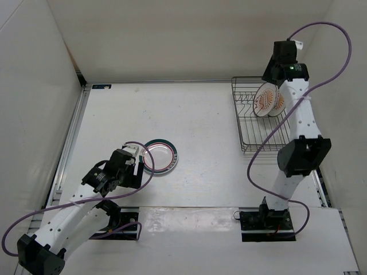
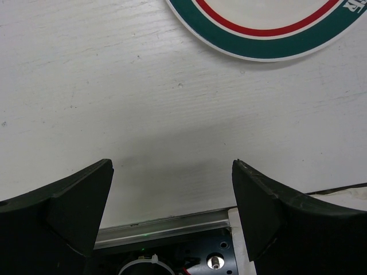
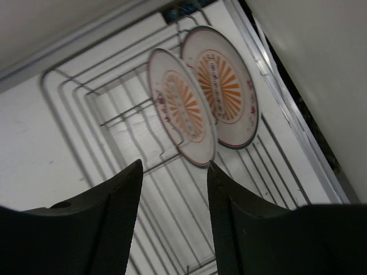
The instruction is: Unload the plates from the dish rack
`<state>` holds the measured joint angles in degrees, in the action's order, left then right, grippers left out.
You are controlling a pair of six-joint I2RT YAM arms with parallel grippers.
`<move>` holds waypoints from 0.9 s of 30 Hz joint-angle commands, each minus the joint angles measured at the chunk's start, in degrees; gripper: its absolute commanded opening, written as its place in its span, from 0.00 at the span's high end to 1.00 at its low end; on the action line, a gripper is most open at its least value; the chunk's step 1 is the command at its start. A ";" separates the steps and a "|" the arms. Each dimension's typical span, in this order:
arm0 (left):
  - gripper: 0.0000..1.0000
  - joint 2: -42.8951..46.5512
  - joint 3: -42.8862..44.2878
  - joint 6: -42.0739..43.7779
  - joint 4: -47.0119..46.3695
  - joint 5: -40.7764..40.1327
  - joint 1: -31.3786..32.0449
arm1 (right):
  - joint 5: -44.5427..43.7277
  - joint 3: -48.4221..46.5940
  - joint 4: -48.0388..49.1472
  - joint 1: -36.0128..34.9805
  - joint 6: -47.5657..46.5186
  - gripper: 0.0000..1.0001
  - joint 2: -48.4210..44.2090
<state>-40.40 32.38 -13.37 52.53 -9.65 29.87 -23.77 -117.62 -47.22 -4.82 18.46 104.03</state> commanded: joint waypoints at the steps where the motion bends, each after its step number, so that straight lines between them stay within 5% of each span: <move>1: 0.04 0.85 1.37 0.01 -0.59 1.65 0.10 | -4.00 -2.69 -4.28 4.11 1.30 0.48 7.58; 16: 0.04 -0.29 1.28 0.36 -1.47 3.94 0.19 | 12.86 -4.81 -1.56 11.32 2.11 0.57 17.69; 27: 0.04 -0.29 1.02 0.36 -1.82 3.58 0.10 | 15.59 -4.81 -1.73 12.99 2.55 0.60 21.92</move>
<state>-41.15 32.38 -13.10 51.83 -6.61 29.87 -10.00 -120.99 -49.65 7.73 20.78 126.17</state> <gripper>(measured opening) 0.951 0.398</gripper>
